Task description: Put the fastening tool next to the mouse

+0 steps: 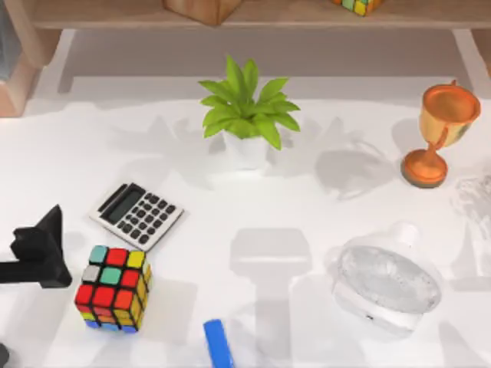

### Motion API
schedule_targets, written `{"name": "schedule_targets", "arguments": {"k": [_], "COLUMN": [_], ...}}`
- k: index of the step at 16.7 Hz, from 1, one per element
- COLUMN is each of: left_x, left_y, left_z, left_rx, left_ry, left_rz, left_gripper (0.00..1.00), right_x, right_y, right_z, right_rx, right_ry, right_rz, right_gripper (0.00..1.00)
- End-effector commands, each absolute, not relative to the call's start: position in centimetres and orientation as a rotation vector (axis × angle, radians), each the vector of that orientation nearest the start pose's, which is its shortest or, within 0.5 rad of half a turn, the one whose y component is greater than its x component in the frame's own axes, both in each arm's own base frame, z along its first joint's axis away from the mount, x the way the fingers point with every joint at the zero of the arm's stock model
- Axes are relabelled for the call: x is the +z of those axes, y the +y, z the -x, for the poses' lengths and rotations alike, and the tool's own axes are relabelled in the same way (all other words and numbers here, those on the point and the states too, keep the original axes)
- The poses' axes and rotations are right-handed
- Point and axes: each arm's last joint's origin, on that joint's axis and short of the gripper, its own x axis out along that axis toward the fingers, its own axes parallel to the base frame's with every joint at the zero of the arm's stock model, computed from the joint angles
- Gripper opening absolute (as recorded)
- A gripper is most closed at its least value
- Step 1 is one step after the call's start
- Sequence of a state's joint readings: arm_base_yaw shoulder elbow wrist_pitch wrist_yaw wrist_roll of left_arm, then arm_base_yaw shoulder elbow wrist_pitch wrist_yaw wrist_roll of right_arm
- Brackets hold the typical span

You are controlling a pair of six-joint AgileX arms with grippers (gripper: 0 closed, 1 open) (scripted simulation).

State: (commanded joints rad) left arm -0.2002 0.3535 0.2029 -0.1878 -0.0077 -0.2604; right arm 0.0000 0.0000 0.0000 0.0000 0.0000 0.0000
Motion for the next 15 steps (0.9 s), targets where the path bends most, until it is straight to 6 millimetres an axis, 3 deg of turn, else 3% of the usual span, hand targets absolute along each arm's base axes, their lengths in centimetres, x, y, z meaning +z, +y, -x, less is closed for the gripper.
{"name": "schedule_targets", "arguments": {"k": [4,8,15], "left_x": [20.0,20.8,18.2], "left_y": [-5.6,-10.3,-19.6], "left_z": [-14.0,-16.1,-17.2], "left_rx": [-0.199,-0.155,0.102], "left_ry": [0.678,1.021,1.455], "left_rz": [0.367,0.445,0.361], "left_gripper": [1.0,1.0,1.0], "right_x": [16.0,16.0,16.0], "right_y": [-0.1,-0.1,-0.1], "right_z": [-10.6,-10.6,-10.6], "right_rx": [0.0,0.0,0.0], "right_ry": [0.0,0.0,0.0], "right_rz": [0.0,0.0,0.0], "right_gripper": [1.0,1.0,1.0]}}
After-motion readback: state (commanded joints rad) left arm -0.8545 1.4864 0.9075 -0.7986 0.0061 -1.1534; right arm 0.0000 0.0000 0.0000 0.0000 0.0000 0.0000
